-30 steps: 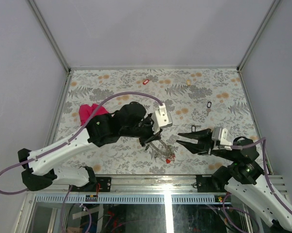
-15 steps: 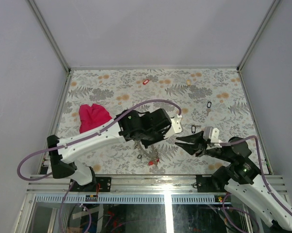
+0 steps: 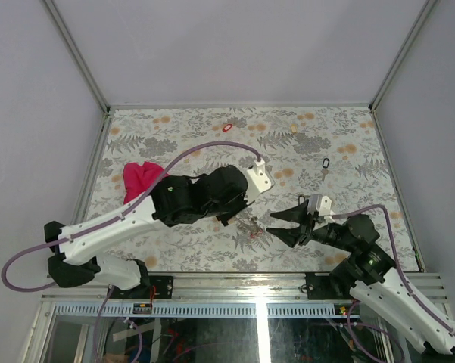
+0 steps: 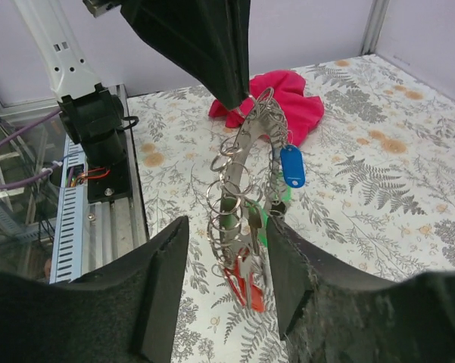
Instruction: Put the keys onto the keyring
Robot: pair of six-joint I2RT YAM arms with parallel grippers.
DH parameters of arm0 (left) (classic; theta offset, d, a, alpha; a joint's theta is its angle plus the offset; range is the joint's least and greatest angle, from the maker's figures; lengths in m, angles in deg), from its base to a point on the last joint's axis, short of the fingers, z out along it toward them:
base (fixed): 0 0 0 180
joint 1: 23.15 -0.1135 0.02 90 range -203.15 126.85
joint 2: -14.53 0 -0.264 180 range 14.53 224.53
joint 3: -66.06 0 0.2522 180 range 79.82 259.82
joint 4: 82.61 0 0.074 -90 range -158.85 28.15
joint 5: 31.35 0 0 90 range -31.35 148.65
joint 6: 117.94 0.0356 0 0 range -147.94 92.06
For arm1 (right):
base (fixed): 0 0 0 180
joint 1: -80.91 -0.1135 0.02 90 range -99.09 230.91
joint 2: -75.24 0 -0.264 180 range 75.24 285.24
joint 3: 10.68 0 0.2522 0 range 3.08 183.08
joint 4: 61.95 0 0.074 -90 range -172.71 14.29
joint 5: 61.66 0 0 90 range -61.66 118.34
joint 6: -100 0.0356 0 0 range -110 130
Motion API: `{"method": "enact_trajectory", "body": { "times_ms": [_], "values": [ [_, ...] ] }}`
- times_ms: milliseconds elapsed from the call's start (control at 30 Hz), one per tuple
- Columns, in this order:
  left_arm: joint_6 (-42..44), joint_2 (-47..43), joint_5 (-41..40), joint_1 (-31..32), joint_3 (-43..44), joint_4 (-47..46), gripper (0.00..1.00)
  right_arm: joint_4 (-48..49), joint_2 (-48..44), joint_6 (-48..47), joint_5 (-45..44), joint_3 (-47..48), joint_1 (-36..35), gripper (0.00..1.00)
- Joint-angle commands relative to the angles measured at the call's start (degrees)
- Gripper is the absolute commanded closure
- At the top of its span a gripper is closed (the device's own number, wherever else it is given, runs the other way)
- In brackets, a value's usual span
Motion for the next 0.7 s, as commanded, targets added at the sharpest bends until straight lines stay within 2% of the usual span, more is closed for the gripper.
{"method": "enact_trajectory", "body": {
  "times_ms": [0,167,267,500,667],
  "values": [
    [-8.15,-2.92,-4.14,0.28,-4.0,-12.71,1.0,9.77,2.43,5.02,-2.13,-0.23,-0.31,0.44],
    [-11.54,-3.9,-4.34,0.24,-6.56,-16.06,1.0,11.1,3.93,4.57,-3.68,0.08,-0.3,0.39],
    [-11.09,-4.06,-1.34,0.25,-7.27,-17.03,1.0,13.45,4.99,4.76,-3.16,-0.2,-0.31,0.39],
    [-2.18,-6.83,14.13,0.42,-9.78,-19.81,1.0,10.06,5.04,-4.45,3.98,3.38,-0.31,0.55],
    [4.09,-10.01,18.44,1.06,-12.25,-21.16,1.0,5.31,5.55,-10.14,11.59,6.81,-0.31,0.65]
  ]
}}
